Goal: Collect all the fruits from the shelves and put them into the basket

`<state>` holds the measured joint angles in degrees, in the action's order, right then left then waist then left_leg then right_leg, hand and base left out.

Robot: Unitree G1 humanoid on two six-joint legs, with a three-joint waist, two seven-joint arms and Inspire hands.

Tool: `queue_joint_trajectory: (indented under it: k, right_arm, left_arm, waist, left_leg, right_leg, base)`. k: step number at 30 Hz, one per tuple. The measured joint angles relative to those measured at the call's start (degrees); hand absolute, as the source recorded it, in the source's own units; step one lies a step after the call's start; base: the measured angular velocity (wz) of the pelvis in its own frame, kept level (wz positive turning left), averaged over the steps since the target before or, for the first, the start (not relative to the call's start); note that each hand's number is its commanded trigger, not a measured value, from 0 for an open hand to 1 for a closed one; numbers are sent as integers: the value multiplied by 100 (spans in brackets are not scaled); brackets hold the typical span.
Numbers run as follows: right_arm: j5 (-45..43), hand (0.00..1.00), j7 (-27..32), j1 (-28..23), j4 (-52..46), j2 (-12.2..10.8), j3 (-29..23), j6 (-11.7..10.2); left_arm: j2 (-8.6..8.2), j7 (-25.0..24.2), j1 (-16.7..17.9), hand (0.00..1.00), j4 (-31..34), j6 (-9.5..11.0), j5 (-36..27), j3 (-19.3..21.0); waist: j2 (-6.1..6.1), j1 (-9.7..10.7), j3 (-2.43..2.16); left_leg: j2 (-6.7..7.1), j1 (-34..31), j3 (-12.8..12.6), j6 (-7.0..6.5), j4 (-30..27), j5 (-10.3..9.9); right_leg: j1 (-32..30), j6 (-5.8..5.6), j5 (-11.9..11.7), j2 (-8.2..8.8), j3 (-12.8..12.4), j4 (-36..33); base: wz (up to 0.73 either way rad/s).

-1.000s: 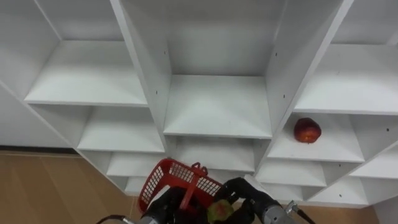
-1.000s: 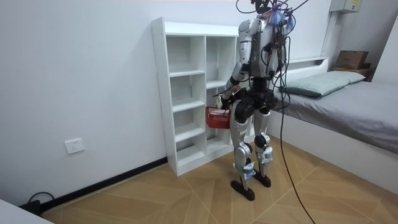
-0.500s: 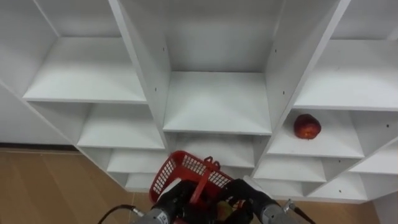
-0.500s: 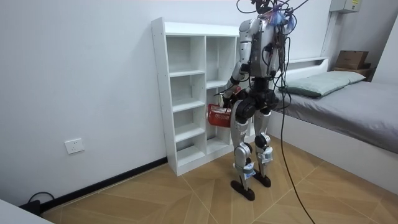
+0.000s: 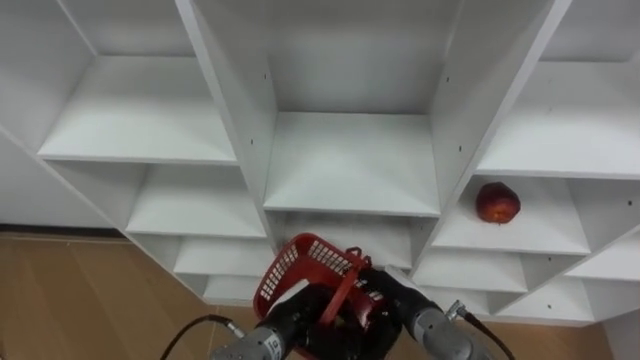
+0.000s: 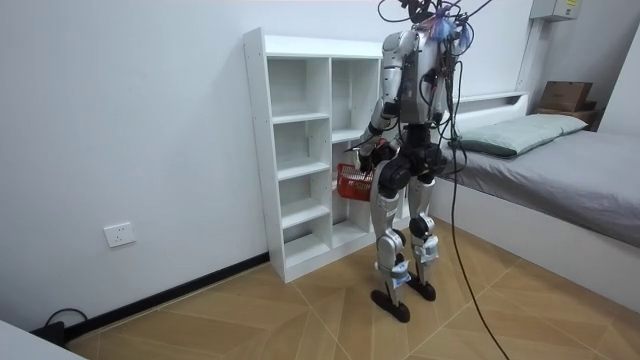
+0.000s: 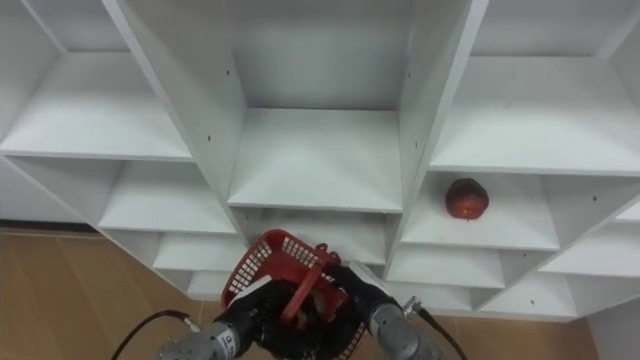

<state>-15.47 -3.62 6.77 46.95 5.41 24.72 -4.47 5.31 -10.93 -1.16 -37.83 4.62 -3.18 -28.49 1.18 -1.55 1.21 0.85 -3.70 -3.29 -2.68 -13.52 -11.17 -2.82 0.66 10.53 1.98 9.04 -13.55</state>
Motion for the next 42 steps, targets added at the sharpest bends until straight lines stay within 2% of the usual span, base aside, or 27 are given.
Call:
queue_joint_trajectory:
  k: [11, 16, 23, 25, 28, 30, 31, 33, 36, 42]
  right_arm:
    - [4, 0, 169, -41, -74, -35, -45, 18]
    - [-30, 0, 181, -407, -756, 72, -137, 19]
    - [439, 0, 331, -800, -1239, 155, -146, 19]
    - [583, 0, 358, -851, -1322, 156, -260, 27]
    - [906, 0, 478, -1071, -1883, 148, -554, 27]
    - [1076, 0, 625, -1205, -2196, 155, -716, 26]
    - [1096, 0, 654, -1227, -2248, 154, -752, 25]
    - [1106, 0, 744, -1355, -2358, 187, -805, 25]
    - [1099, 0, 873, -1505, -2452, 197, -817, 26]
    - [1289, 0, 1265, -1686, -2800, 198, -851, 41]
  left_arm:
    - [18, 77, 5, 100, -43, -1, -294, 45]
    - [11, 93, 145, 100, 9, -1, -299, 326]
    - [-27, 549, 176, 100, -53, 0, -417, 548]
    - [-49, 648, 188, 100, -50, 0, -500, 606]
    - [-63, 889, 247, 100, 15, -1, -760, 800]
    - [-37, 1136, 258, 100, 20, -1, -883, 825]
    - [-37, 1196, 258, 100, 22, 0, -923, 825]
    - [-31, 1377, 321, 100, 28, 0, -1048, 825]
    - [-39, 1537, 369, 100, 30, -1, -1079, 870]
    - [-78, 1800, 425, 100, 30, -8, -1462, 921]
  waist:
    - [-7, 22, 8]
    - [-48, 45, -15]
    - [-183, 49, -53]
    - [-228, 103, -78]
    - [-294, 127, -65]
    - [-332, 123, -86]
    - [-340, 123, -83]
    - [-369, 104, -98]
    - [-382, 57, -99]
    - [-358, 139, -80]
  left_leg:
    - [0, -4, 11, 0, 2, 0]
    - [3, 54, -2, 0, 11, 0]
    - [-2, 330, 3, 1, 90, 0]
    - [1, 355, 1, 0, 90, 0]
    - [0, 405, -22, 1, 97, 0]
    - [-13, 464, -58, 1, 152, 0]
    - [-15, 502, -60, 4, 179, 2]
    - [-20, 630, -118, 5, 258, 4]
    - [-23, 753, -130, 5, 328, 3]
    - [-22, 845, -137, 4, 403, 1]
  right_leg:
    - [-6, 0, 0, -2, -14, 2]
    - [84, -2, -2, -7, -17, 93]
    - [281, -2, -2, -8, -118, 94]
    - [308, -3, -2, -9, -127, 93]
    - [309, -10, -6, -24, -155, 110]
    - [347, -15, -34, -52, -188, 182]
    - [380, -15, -49, -57, -190, 202]
    - [436, -13, -57, -80, -298, 184]
    - [491, -11, -66, -113, -437, 188]
    - [537, -8, -77, -134, -578, 185]
  base:
    - [0]
    - [1]
    - [-7]
    - [0]
    - [-5]
    - [-11]
    - [-10]
    - [-19]
    - [-21]
    - [-12]
